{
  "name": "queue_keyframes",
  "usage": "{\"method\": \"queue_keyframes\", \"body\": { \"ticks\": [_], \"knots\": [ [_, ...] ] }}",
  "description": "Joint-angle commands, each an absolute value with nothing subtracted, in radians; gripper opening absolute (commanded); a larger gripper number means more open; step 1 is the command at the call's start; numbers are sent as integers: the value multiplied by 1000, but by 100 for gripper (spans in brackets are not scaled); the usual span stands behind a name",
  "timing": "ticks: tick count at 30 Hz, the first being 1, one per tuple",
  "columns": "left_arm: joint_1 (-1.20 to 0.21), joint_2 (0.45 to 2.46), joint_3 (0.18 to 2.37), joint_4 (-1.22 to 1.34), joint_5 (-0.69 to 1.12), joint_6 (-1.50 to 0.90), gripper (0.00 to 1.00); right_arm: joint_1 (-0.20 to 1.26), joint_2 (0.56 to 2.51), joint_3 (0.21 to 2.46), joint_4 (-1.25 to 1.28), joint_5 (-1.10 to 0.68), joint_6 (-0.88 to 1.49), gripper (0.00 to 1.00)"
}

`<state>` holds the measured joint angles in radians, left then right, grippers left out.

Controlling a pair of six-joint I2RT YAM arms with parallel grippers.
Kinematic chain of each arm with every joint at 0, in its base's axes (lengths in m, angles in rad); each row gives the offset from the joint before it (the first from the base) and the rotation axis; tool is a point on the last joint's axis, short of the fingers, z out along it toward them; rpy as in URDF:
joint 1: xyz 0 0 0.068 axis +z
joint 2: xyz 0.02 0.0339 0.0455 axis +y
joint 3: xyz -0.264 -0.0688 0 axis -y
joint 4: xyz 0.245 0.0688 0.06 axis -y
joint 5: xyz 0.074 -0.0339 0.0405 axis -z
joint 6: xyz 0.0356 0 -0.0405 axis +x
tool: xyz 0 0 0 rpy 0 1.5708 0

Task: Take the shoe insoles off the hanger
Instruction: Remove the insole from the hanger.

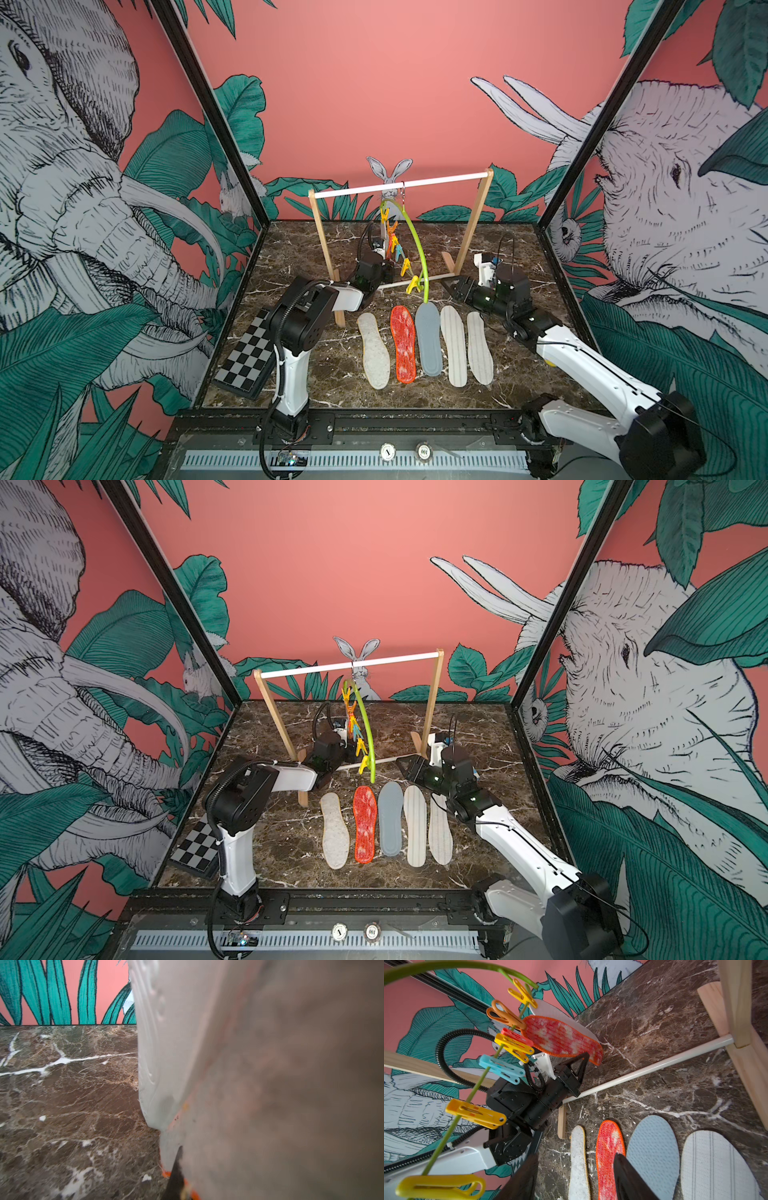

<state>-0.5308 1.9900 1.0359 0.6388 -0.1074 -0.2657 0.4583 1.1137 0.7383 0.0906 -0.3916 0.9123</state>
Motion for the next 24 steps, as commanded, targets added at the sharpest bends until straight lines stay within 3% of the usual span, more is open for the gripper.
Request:
{"method": "queue_keyframes", "body": {
  "ticks": [1, 18, 24],
  "knots": [
    [-526, 1926, 1010, 666, -123, -278, 0, 468, 1149, 783, 189, -412, 963, 58],
    [-522, 1871, 987, 597, -112, -224, 0, 471, 1366, 992, 260, -405, 988, 62],
    [-522, 1852, 969, 581, -115, -212, 0, 472, 1395, 1049, 220, -362, 867, 71]
  ]
}}
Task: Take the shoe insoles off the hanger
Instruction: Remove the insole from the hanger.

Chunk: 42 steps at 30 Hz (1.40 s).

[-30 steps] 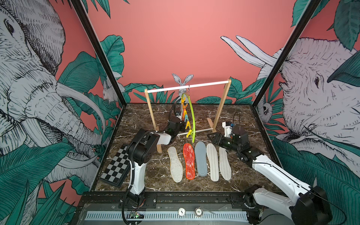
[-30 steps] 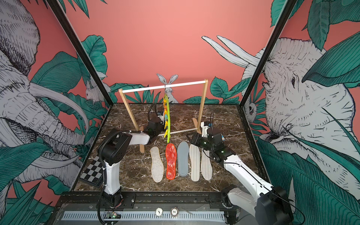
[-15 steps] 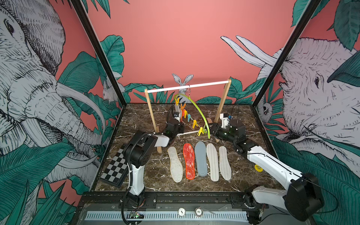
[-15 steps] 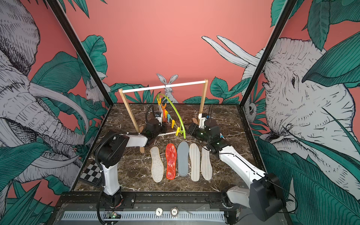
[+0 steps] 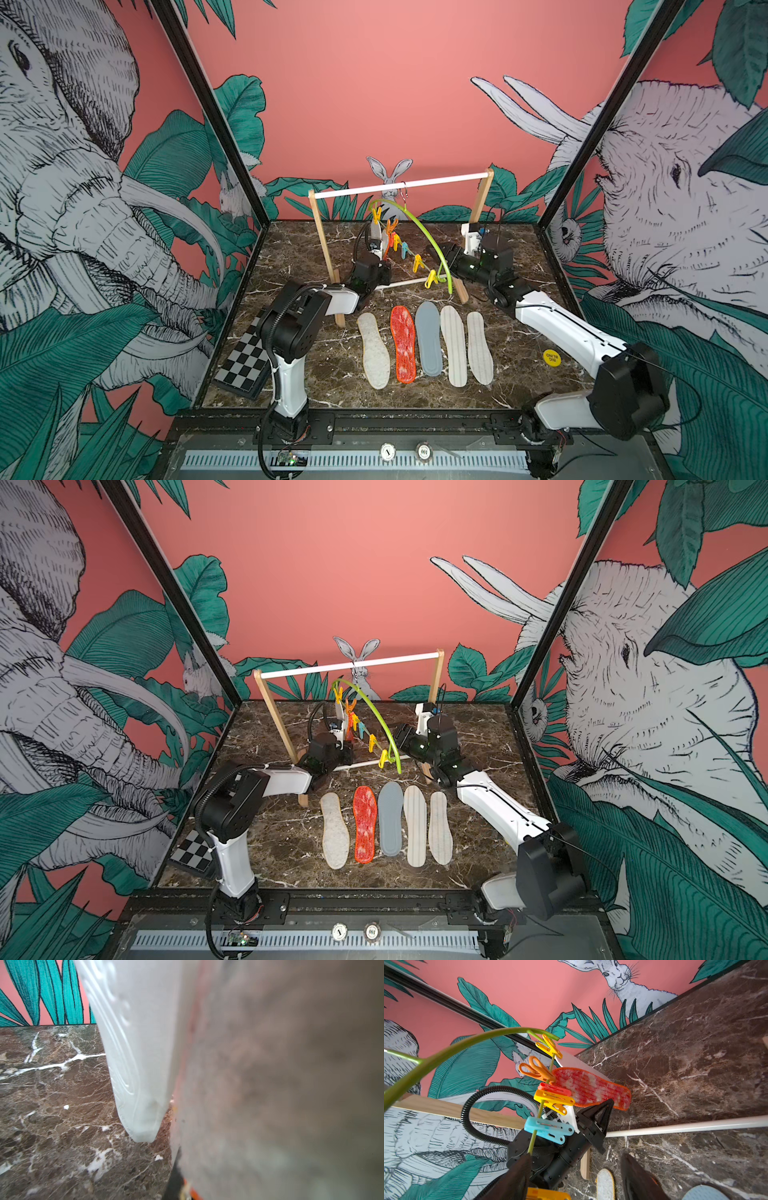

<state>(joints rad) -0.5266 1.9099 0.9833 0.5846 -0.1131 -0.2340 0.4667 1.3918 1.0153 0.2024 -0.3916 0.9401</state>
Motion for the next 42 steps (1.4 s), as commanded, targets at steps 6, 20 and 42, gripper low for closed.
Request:
{"method": "queue_keyframes", "body": {
  "ticks": [6, 20, 42],
  "knots": [
    [-515, 1831, 948, 581, -120, -206, 0, 476, 1438, 1096, 295, -391, 890, 72],
    [-504, 1785, 937, 521, -144, -169, 0, 541, 1585, 1222, 394, -411, 975, 70],
    [-468, 1789, 967, 442, -130, -131, 0, 552, 1737, 1305, 513, -423, 983, 77]
  ]
}}
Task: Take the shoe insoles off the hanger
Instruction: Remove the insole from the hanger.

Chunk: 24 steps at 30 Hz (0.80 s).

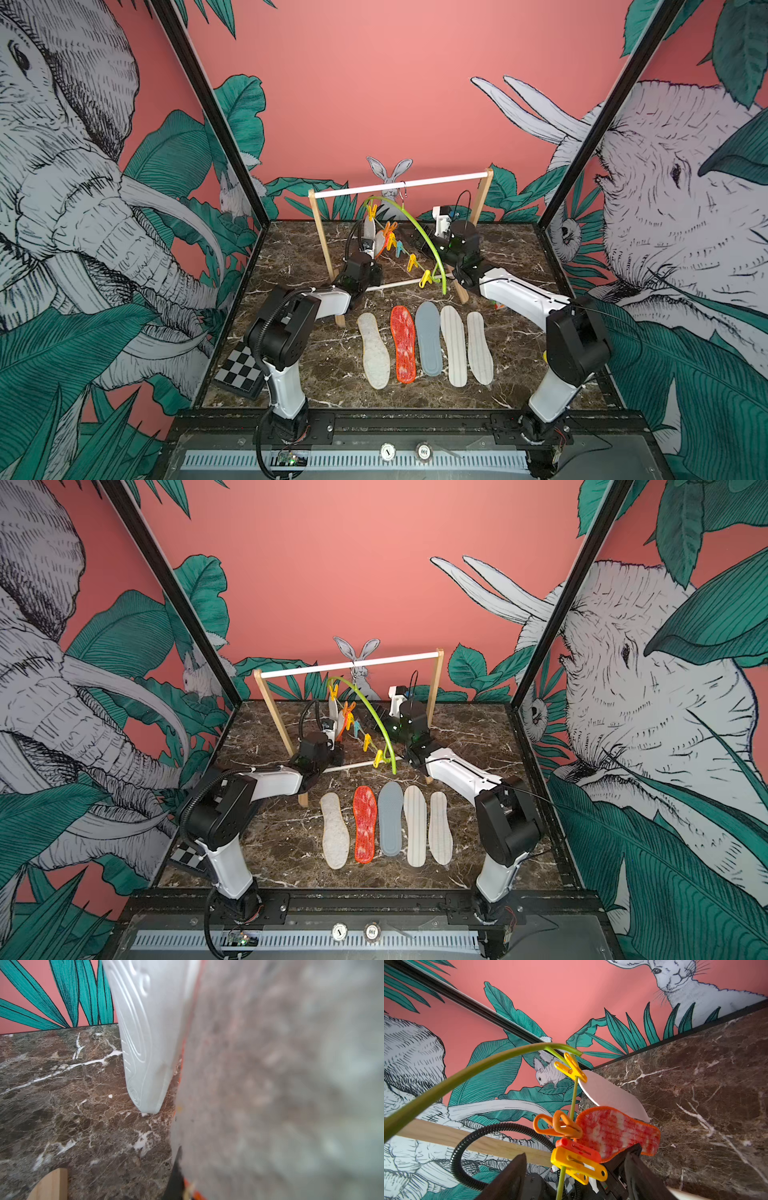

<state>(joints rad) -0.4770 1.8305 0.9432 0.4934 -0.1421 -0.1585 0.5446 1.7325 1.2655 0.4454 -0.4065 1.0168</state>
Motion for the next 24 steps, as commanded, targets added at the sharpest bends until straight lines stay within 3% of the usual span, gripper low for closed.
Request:
{"method": "queue_keyframes", "body": {
  "ticks": [1, 11, 24],
  "knots": [
    [-469, 1792, 976, 432, -128, -123, 0, 551, 1741, 1305, 502, -427, 974, 78],
    [-463, 1784, 1040, 347, -153, -75, 0, 550, 1792, 1413, 438, -445, 950, 78],
    [-456, 1768, 1048, 333, -186, -84, 0, 543, 1854, 1483, 373, -436, 1008, 61]
  ]
}}
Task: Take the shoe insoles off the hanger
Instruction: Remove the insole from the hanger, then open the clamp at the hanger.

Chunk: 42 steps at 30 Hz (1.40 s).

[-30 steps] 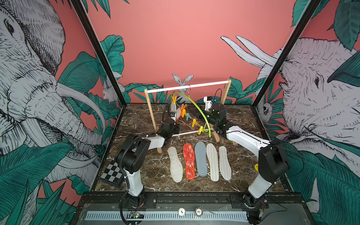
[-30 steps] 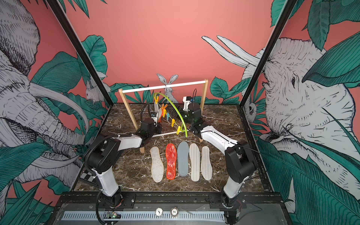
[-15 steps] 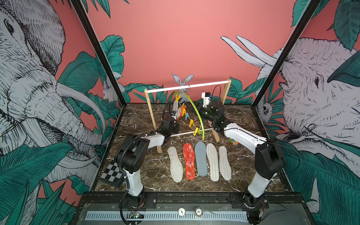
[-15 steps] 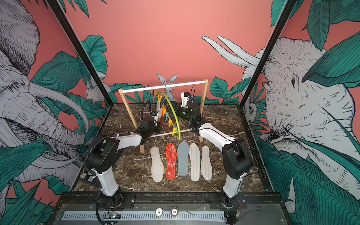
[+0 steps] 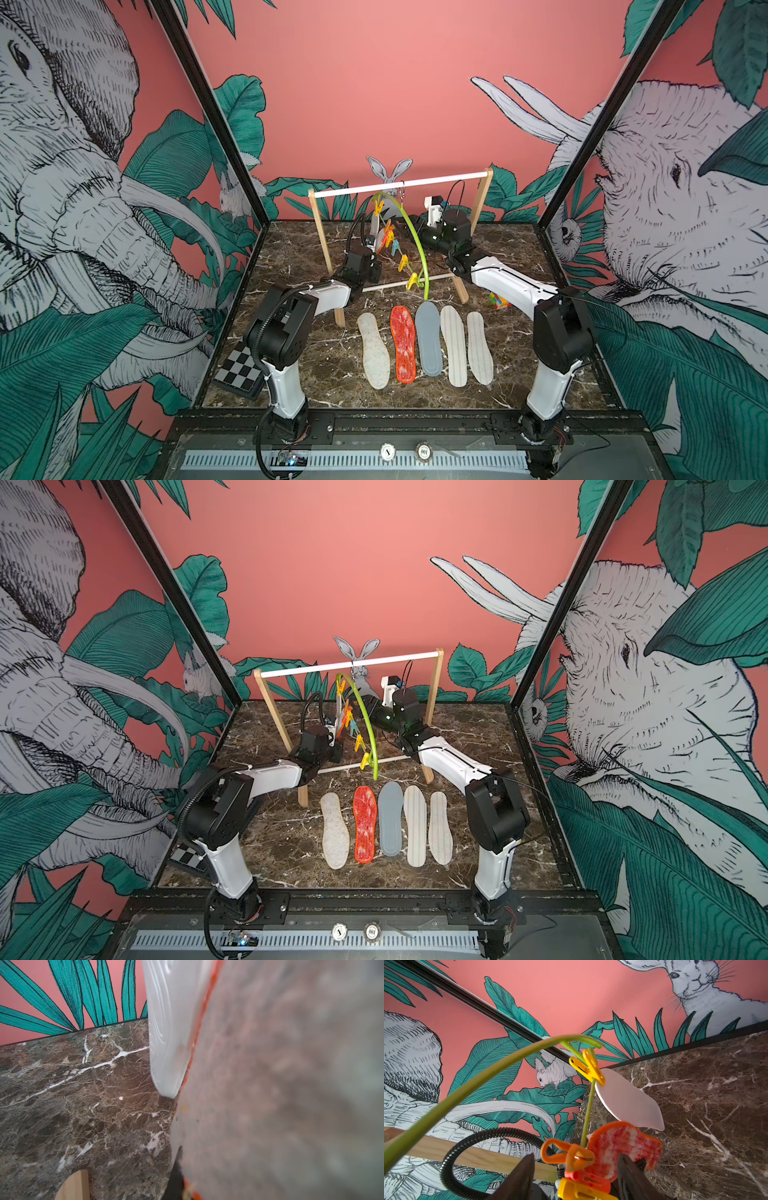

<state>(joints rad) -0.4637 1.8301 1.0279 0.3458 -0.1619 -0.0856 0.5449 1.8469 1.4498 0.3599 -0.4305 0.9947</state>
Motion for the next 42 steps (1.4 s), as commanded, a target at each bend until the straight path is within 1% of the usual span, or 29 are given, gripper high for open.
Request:
{"method": "queue_keyframes", "body": {
  "ticks": [1, 4, 6, 9, 11, 14, 18, 23, 26, 36, 42],
  "knots": [
    [-454, 1767, 1049, 333, -188, -84, 0, 544, 1856, 1484, 373, -437, 1011, 60],
    [-453, 1766, 1052, 331, -188, -84, 0, 543, 1858, 1485, 377, -437, 1016, 59],
    [-453, 1767, 1055, 330, -189, -84, 0, 543, 1857, 1479, 400, -445, 1025, 65],
    [-452, 1766, 1060, 327, -187, -83, 0, 546, 1858, 1474, 443, -459, 1034, 71],
    [-452, 1768, 1062, 325, -187, -83, 0, 547, 1861, 1484, 440, -465, 1032, 73],
    [-451, 1766, 1063, 324, -184, -83, 0, 548, 1881, 1507, 422, -479, 1039, 74],
    [-452, 1762, 1064, 319, -184, -83, 0, 548, 1901, 1515, 420, -478, 1055, 70],
    [-451, 1754, 1062, 319, -192, -80, 0, 546, 1914, 1519, 399, -472, 1067, 62],
    [-451, 1753, 1059, 319, -192, -82, 0, 543, 1912, 1511, 406, -473, 1077, 59],
    [-451, 1752, 1046, 331, -203, -95, 0, 527, 1881, 1490, 406, -470, 1079, 57],
    [-448, 1746, 1042, 333, -207, -97, 0, 520, 1865, 1469, 408, -465, 1078, 54]
  ]
}}
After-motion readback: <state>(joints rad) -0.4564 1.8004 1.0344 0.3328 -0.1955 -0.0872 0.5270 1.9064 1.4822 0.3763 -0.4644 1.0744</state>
